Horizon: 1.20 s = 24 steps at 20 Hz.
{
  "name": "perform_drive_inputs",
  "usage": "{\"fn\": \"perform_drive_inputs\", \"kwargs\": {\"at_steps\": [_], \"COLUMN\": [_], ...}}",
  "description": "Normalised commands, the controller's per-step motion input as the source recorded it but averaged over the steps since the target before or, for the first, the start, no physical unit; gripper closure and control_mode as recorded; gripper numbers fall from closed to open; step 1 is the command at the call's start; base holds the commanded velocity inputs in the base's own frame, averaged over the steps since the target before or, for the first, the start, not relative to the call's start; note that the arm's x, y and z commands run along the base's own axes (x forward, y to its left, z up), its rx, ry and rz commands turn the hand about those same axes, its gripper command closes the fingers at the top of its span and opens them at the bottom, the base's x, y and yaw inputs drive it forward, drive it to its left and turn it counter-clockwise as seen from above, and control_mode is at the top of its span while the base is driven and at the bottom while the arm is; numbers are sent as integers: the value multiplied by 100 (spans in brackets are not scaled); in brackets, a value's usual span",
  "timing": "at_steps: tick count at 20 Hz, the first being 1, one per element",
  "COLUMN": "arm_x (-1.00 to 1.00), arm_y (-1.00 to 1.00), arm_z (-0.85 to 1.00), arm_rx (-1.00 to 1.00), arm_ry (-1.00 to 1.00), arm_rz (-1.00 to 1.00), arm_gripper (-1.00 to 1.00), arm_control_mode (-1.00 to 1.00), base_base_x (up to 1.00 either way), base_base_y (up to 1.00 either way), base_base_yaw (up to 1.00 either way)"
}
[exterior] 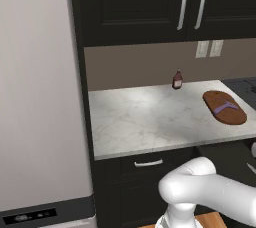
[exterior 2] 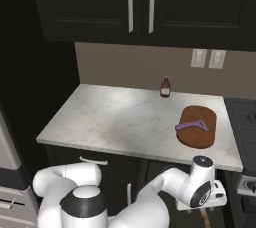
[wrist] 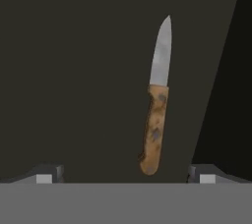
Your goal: Open the drawer on the right and place the cutting tools on the cutting board.
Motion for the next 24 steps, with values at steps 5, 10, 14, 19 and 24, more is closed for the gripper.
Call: {"fn": "perform_drive_inputs", "kwargs": {"at_steps": [5, 10, 14, 19, 24], "arm_x": [0, 9, 16, 20, 9], "arm_y": [-26, -15, -10, -11, -8], "arm_z": [-15, -19, -22, -23, -29], "arm_rx": [0, 0, 0, 0, 1], "arm_ry": [1, 2, 2, 1, 1], "arm_rz": [0, 0, 0, 0, 0], "arm_gripper": [-100, -100, -100, -100, -100], "arm_control_mode": [-100, -100, -100, -100, -100], "base_base_x": [0, 0, 0, 0, 0], "base_base_y": [0, 0, 0, 0, 0], "base_base_yaw": [0, 0, 0, 0, 0]}}
